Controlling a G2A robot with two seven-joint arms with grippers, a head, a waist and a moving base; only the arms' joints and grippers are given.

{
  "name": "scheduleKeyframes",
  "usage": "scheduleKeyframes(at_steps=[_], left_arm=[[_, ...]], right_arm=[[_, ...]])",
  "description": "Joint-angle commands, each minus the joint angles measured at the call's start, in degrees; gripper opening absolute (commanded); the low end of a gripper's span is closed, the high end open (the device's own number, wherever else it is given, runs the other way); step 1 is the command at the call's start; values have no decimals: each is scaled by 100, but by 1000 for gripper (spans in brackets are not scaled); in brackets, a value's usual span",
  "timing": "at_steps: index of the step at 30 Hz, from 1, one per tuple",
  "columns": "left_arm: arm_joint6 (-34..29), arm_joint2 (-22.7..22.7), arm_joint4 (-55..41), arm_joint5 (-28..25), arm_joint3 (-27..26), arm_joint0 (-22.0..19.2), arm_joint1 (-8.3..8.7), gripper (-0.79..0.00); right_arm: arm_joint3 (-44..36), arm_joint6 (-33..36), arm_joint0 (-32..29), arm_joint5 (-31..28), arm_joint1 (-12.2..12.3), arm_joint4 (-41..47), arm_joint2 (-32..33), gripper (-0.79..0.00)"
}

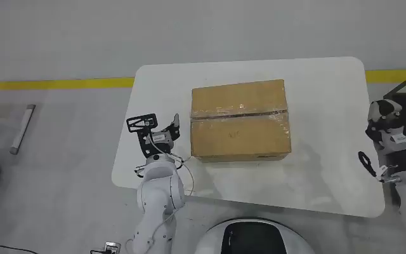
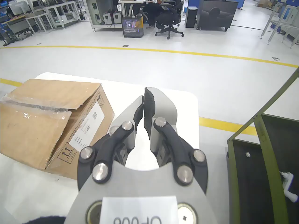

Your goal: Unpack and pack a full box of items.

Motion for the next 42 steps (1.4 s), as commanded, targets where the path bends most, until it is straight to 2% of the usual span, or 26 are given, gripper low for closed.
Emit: scheduleKeyframes(at_steps=[1, 7, 14, 16, 21, 27, 31, 35, 42], left_arm=[[0, 0, -1, 0, 0, 0, 0, 0], [0, 0, -1, 0, 0, 0, 0, 0], [0, 0, -1, 0, 0, 0, 0, 0], [0, 0, -1, 0, 0, 0, 0, 0], [0, 0, -1, 0, 0, 0, 0, 0], [0, 0, -1, 0, 0, 0, 0, 0], [0, 0, -1, 0, 0, 0, 0, 0], [102, 25, -69, -65, -40, -8, -2, 0], [389, 628, -774, -814, 10, -647, -73, 0]], right_arm=[[6, 60, -3, 31, 1, -119, -121, -785], [333, 79, 14, 111, -6, -439, -605, -785], [1437, -446, 426, -35, -32, -776, -1494, -785], [1789, -523, 614, -36, -56, -568, -1741, -785], [2293, -711, 1021, -458, -59, -702, -2168, -785], [2536, -837, 1251, -785, -62, -684, -2462, -785], [2465, -877, 1240, -880, -47, -695, -2459, -785], [2252, -942, 1158, -758, -3, -763, -2057, -785], [1868, -767, 868, -809, 95, -731, -1130, -785]])
